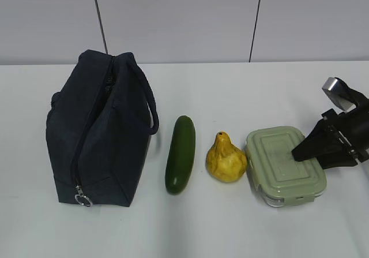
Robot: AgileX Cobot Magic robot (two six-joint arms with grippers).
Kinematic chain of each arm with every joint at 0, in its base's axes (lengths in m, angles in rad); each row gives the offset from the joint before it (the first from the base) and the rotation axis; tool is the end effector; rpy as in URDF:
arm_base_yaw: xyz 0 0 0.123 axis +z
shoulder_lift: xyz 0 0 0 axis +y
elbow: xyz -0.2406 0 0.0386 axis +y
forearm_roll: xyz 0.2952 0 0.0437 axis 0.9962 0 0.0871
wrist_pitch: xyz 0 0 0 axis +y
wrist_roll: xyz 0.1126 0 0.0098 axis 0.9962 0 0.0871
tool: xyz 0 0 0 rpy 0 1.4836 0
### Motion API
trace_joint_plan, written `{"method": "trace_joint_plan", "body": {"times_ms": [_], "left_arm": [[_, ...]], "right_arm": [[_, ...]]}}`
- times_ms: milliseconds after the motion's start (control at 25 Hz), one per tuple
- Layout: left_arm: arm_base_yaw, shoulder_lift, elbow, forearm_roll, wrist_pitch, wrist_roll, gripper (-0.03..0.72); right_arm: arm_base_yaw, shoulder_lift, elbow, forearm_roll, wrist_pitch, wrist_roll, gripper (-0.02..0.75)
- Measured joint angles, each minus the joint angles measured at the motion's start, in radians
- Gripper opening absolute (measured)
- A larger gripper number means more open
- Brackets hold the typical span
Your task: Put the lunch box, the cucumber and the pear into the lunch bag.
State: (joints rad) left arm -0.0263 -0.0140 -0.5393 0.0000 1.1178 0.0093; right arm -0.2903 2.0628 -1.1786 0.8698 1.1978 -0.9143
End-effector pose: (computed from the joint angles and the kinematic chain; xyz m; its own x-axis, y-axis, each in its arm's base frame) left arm 0.0874 -0.0023 0.2986 -0.4590 0.0214 -0.8882 0.0306 0.9995 0.0083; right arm 0.3572 -0.0228 0.0393 -0.9914 -0.0597 -0.1168 -0.1261 0.6787 0.7235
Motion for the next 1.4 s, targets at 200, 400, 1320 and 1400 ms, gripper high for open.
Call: {"method": "trace_joint_plan", "body": {"times_ms": [200,400,1320,1400], "left_arm": [[0.000,0.000,0.000,0.000,0.000,0.000,0.276],[0.000,0.000,0.000,0.000,0.000,0.000,0.276],[0.000,0.000,0.000,-0.041,-0.001,0.000,0.276],[0.000,0.000,0.000,-0.069,-0.002,0.000,0.276]], "right_arm": [[0.000,-0.005,0.000,-0.002,-0.003,0.010,0.386],[0.000,-0.005,0.000,0.000,-0.007,0.023,0.386],[0.000,-0.009,0.000,0.027,-0.015,0.033,0.383],[0.000,-0.017,0.000,0.025,-0.018,0.033,0.383]]}}
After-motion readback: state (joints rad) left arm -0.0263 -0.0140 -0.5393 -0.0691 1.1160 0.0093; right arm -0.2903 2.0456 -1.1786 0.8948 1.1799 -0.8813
